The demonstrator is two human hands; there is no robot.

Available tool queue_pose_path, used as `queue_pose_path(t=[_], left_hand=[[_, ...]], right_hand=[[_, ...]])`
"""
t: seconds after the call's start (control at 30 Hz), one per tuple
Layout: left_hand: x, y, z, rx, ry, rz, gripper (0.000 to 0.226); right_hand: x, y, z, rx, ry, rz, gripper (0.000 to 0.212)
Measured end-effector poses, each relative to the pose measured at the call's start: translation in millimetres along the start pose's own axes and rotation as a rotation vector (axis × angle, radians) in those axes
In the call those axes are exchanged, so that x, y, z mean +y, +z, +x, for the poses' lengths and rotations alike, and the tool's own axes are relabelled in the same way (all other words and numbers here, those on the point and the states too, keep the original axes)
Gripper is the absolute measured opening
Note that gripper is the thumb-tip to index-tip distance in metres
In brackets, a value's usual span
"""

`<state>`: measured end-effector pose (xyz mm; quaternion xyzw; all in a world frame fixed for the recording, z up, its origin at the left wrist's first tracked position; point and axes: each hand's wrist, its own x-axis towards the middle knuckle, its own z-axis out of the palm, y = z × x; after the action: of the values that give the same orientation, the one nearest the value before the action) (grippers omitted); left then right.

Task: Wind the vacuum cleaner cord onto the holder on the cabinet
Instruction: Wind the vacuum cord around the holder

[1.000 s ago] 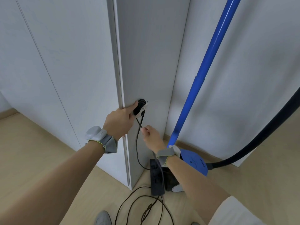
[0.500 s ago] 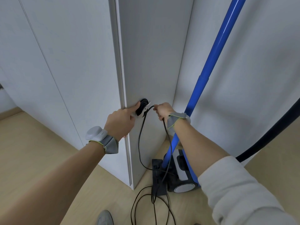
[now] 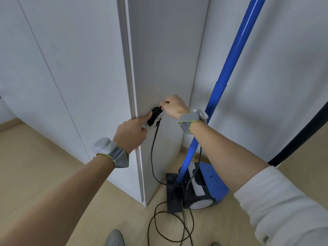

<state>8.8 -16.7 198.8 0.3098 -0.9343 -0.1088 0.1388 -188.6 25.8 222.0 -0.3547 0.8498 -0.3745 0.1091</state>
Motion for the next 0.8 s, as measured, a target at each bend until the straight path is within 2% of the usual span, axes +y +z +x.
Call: queue_pose_path(t=[0.1, 0.23, 0.33, 0.47, 0.6, 0.67, 0.8], left_hand=[[1, 0, 0, 0.002, -0.006, 0.001, 0.069], [-1, 1, 2, 0.022, 0.000, -0.015, 0.067], [-2, 2, 2, 0.092, 0.002, 0.021, 0.062], [1, -2, 1, 0.258, -0.009, 0.101, 0.033], [-2, -7, 1, 0.318, -0.007, 0.093, 0.022], [-1, -9, 0, 0.291, 0.016, 0.077, 0.028], [-1, -4, 1, 0.123, 0.010, 0.029, 0.050]], right_hand=[[-4, -4, -15, -0.035, -0.018, 0.051, 0.032], [-16, -10, -39, -0.080, 0.002, 0.309, 0.033], [-22, 2, -55, -0.120, -0.009, 0.358, 0.030], [-17, 34, -70, -0.056, -0.080, 0.235, 0.024], [-15, 50, -84, 0.033, -0.166, 0.042, 0.022], [-14, 58, -93, 0.050, -0.209, -0.023, 0.021], [-6, 79, -105, 0.078, -0.283, -0.120, 0.014]])
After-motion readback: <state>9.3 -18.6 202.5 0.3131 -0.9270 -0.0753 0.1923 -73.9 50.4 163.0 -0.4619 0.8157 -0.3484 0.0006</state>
